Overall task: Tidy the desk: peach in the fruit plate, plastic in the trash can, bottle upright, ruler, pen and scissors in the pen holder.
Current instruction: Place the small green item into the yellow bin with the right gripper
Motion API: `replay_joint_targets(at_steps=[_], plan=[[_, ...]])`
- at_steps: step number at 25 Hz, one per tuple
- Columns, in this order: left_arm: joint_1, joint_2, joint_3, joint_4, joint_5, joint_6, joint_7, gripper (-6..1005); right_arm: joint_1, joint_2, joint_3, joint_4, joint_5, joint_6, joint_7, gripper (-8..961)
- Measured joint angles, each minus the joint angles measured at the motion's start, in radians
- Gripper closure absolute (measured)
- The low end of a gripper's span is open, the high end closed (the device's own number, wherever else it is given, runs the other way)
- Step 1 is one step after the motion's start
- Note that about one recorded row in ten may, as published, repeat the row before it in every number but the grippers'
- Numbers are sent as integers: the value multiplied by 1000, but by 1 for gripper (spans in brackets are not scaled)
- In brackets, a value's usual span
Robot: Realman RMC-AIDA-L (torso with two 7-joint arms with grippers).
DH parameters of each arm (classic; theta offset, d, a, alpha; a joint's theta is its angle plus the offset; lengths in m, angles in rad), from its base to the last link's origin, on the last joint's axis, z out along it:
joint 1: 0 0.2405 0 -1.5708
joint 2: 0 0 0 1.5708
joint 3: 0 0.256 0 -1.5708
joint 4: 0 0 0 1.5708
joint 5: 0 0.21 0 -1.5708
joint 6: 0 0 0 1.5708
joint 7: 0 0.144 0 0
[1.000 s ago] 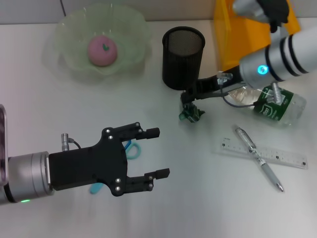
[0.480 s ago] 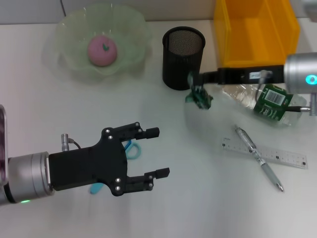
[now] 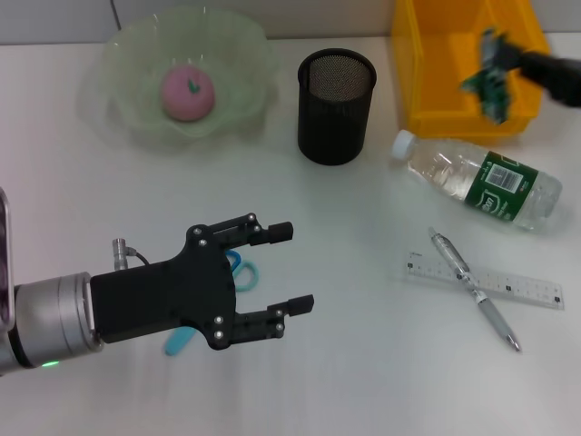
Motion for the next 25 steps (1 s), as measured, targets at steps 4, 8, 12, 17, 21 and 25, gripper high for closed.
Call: replay_joint_targets(at_steps=[4,8,12,17,21,25], plan=[[-4,0,0,-8,-7,0,0,264,0,0,83,12,1,10,-65,942],[-11,-1,0,-18,-12,1,0,265,12,0,111,15,2,90,-125,943],[-16,-1,5,-19,-38,5,-2,265,61,-2,103,56,-14,230,-132,943],[-18,-2,23,-19,-70,6,-2,264,104,-6,70,105,-28,342,-136,942],[-21,-2,25,-19,-76,7,-2,264,122,-8,23,113,-57,385,-136,942],[-35,-2,26,-20,-77,2,-2,265,148,-7,-13,116,-117,436,-133,944]])
